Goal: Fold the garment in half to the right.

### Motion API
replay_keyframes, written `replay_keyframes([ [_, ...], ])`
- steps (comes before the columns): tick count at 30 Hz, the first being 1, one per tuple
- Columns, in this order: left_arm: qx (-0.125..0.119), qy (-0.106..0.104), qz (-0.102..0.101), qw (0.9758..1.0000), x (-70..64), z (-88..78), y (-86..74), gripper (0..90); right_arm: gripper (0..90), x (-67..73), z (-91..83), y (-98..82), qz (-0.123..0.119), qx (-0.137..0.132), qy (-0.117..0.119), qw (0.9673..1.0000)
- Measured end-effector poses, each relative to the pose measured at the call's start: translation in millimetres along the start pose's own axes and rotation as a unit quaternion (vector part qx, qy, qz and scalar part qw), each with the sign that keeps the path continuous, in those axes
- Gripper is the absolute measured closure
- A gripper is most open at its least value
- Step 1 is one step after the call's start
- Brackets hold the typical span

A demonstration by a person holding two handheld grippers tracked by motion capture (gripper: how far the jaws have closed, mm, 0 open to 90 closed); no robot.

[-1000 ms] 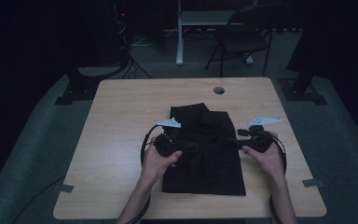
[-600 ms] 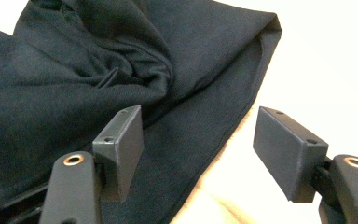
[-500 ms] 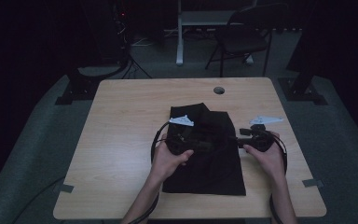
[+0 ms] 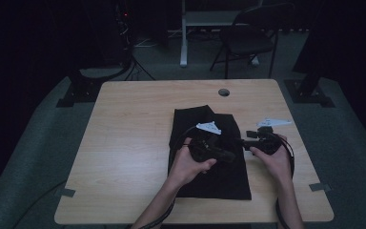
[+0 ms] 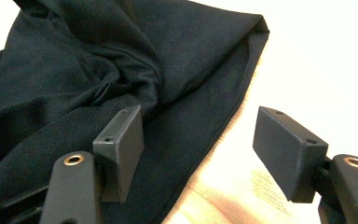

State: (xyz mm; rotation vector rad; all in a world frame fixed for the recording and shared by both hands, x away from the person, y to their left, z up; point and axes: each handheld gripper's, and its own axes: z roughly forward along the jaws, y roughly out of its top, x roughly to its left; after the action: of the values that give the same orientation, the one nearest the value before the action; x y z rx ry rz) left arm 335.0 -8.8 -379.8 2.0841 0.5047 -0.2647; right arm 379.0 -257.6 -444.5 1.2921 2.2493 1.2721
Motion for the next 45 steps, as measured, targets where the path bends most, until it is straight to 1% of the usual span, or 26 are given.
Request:
replay_keyframes([
  [3,0.008,-0.010,0.008,0.9999,-7.3,6.7,-0.2,86.2,32.2,-0.7,-0.3,0.0,0.000,-0.001,-0.002,1.0000],
  [4,0.008,-0.010,0.008,0.9999,-7.3,6.7,-0.2,86.2,32.2,-0.9,-0.5,0.0,0.002,-0.001,-0.002,1.0000],
  [5,0.014,-0.018,0.013,0.9997,-11.7,11.7,-0.2,86.2,32.2,-0.9,-0.7,-0.1,0.003,-0.001,-0.002,1.0000],
  [6,0.016,-0.024,0.013,0.9995,-13.6,14.3,-0.3,86.2,32.2,-0.9,-0.7,-0.1,0.003,-0.001,-0.002,1.0000],
  [8,0.023,-0.026,0.019,0.9992,-16.5,19.2,-0.8,86.2,32.2,-0.8,-0.7,-0.1,0.003,-0.001,-0.002,1.0000],
  [10,0.024,-0.039,0.017,0.9988,-17.7,22.6,-1.7,86.2,32.2,-0.8,-0.8,-0.2,0.003,-0.001,-0.002,1.0000],
  [12,0.028,-0.046,0.017,0.9984,-18.9,25.6,-2.3,86.2,32.3,-0.8,-1.0,-0.1,0.003,-0.002,-0.002,1.0000],
  [16,0.040,-0.054,0.015,0.9976,-20.7,35.0,-6.1,86.2,32.2,-0.3,-0.9,0.0,0.002,-0.002,-0.002,1.0000],
  [18,0.046,-0.055,0.018,0.9973,-21.3,39.2,-8.1,86.1,32.2,-0.1,-0.9,0.0,0.001,-0.002,-0.002,1.0000],
  [20,0.044,-0.060,0.014,0.9971,-21.0,40.3,-9.0,86.2,32.2,0.0,-1.2,-0.1,0.002,-0.002,-0.002,1.0000],
  [21,0.043,-0.060,0.015,0.9972,-20.9,39.8,-8.8,86.1,32.2,0.0,-1.2,-0.1,0.002,-0.002,-0.002,1.0000],
  [23,0.040,-0.053,0.017,0.9977,-20.2,37.1,-7.8,86.1,32.2,0.2,-1.3,0.0,0.002,-0.002,-0.001,1.0000],
  [26,0.034,-0.042,0.012,0.9984,-15.9,30.7,-7.0,84.1,32.2,0.3,-1.0,-0.1,0.000,-0.002,-0.001,1.0000],
  [28,0.027,-0.035,0.011,0.9990,-12.6,24.9,-6.7,80.3,32.2,0.4,-1.1,0.0,-0.001,-0.002,-0.001,1.0000],
  [30,0.020,-0.019,0.010,0.9996,-9.8,19.0,-5.9,74.3,32.2,0.4,-1.2,0.0,0.000,-0.002,0.000,1.0000],
  [32,0.012,-0.012,0.007,0.9998,-5.9,12.3,-4.9,71.5,32.2,0.4,-1.0,0.0,-0.001,-0.001,0.000,1.0000],
  [36,-0.007,0.019,0.005,0.9998,0.9,-2.3,-3.0,60.5,32.2,0.3,-1.1,0.0,-0.001,-0.002,0.000,1.0000],
  [38,-0.022,0.040,0.005,0.9990,4.9,-9.4,-2.7,52.6,32.1,0.4,-0.9,-0.1,-0.001,-0.001,0.000,1.0000],
  [39,-0.026,0.047,0.004,0.9985,6.7,-12.1,-2.6,50.8,32.1,0.5,-0.8,-0.1,-0.001,-0.001,0.001,1.0000],
  [41,-0.038,0.070,0.000,0.9968,12.4,-19.7,-3.3,46.5,32.1,0.5,-0.5,-0.2,-0.003,-0.001,0.002,1.0000],
  [43,-0.045,0.090,-0.004,0.9949,18.1,-26.2,-4.6,43.2,32.1,0.6,-0.5,-0.2,-0.002,0.000,0.002,1.0000],
  [45,-0.052,0.112,-0.008,0.9923,24.2,-32.3,-7.0,41.9,32.1,0.5,-0.6,-0.2,-0.003,-0.001,0.002,1.0000],
])
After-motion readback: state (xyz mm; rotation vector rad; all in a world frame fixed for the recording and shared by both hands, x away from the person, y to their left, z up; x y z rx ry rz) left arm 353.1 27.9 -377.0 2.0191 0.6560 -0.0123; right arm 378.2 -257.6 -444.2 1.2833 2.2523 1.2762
